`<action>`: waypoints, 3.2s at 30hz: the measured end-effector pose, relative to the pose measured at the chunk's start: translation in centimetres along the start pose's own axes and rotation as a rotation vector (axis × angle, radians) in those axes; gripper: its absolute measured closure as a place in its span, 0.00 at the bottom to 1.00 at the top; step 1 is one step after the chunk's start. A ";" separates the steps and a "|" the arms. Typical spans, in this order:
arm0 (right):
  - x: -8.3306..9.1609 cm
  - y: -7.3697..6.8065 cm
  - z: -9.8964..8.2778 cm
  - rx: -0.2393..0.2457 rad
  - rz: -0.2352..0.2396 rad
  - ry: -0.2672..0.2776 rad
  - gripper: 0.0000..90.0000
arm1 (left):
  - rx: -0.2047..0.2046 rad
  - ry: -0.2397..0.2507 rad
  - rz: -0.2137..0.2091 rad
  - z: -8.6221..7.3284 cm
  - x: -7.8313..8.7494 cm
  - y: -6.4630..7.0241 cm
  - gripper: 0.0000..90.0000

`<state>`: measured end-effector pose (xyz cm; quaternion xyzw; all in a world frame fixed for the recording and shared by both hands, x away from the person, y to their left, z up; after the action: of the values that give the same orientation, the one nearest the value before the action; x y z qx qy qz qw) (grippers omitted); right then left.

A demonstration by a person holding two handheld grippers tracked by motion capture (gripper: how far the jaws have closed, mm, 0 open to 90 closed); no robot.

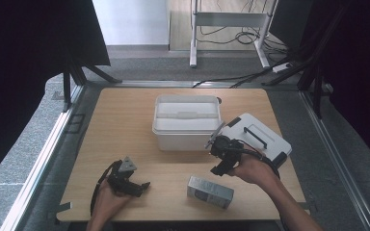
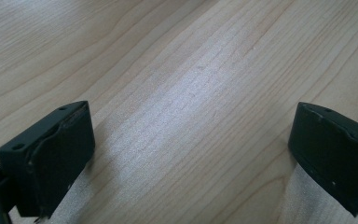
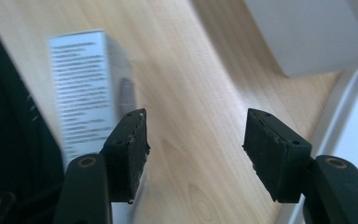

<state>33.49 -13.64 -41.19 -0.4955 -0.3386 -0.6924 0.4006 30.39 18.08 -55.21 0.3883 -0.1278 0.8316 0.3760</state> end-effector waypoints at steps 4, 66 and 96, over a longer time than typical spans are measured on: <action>-0.8 1.5 -1.0 -0.043 -0.007 0.049 0.41 | -0.008 -0.005 -0.007 0.0 0.0 -0.1 0.00; -6.4 4.5 -3.1 -0.240 0.004 0.691 0.08 | -0.130 0.107 -0.207 10.3 1.1 -0.2 0.00; -7.4 3.0 -7.2 -0.239 -0.050 0.546 0.00 | -0.205 0.081 -0.169 8.6 4.0 0.1 0.00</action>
<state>34.55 -19.55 -50.11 -0.3263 -0.1464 -0.8446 0.3985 33.38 15.81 -46.55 0.3235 -0.1636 0.7944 0.4874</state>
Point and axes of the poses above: each handheld gripper's, and its own axes: x roughly backward along the jaws, z roughly out of its top, y roughly to its right, the point moved 4 cm from there along -x, roughly forward along the jaws, and after that the axes turned 3 degrees about -z, right-handed, at the moved point
